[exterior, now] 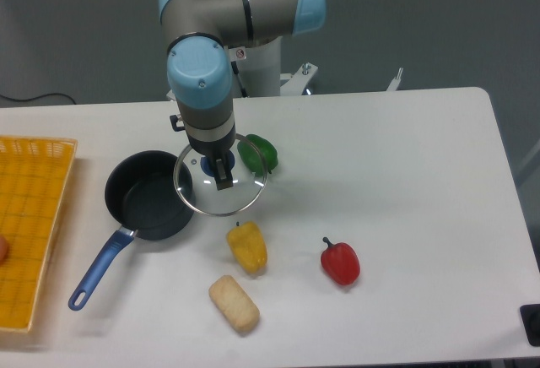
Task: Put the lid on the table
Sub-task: 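Carry the glass lid by its blue knob away from the saucepan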
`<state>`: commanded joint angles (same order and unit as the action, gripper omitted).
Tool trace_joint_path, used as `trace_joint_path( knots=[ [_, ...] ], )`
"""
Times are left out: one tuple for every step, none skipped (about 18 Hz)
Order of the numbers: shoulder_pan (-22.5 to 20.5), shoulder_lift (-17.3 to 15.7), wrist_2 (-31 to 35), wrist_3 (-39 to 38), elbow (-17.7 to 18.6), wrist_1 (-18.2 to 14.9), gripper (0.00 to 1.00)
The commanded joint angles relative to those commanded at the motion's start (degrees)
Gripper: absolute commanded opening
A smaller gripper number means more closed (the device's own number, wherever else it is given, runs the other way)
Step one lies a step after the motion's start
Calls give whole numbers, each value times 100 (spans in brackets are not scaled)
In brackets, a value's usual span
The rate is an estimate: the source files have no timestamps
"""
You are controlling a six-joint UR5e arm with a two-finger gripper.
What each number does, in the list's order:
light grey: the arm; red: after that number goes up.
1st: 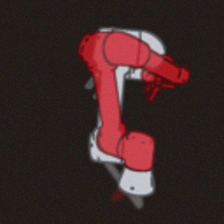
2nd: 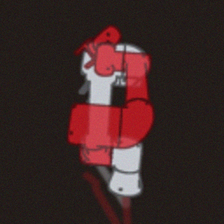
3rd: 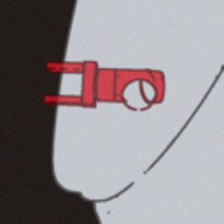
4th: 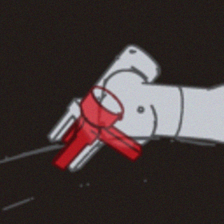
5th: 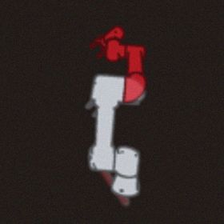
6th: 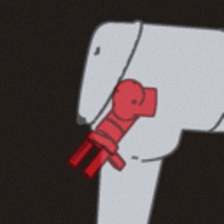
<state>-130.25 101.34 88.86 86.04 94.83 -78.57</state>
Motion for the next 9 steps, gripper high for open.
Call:
trace_joint_path(
  knots=[
    [-18, 0, 0, 9, 26, 9, 68],
    [-18, 0, 0, 26, 44, 17, 68],
    [-35, 0, 0, 70, 44, 26, 68],
    [-105, 0, -9, 88, 44, 35, 68],
    [-132, 0, -18, 97, 44, 35, 68],
    [-149, 0, -9, 166, 44, 35, 68],
    [-202, 9, 0, 263, 44, 44, 68],
    [-289, 0, -9, 325, 44, 44, 68],
    [-369, 0, -26, 412, 53, 53, 68]
  ],
)
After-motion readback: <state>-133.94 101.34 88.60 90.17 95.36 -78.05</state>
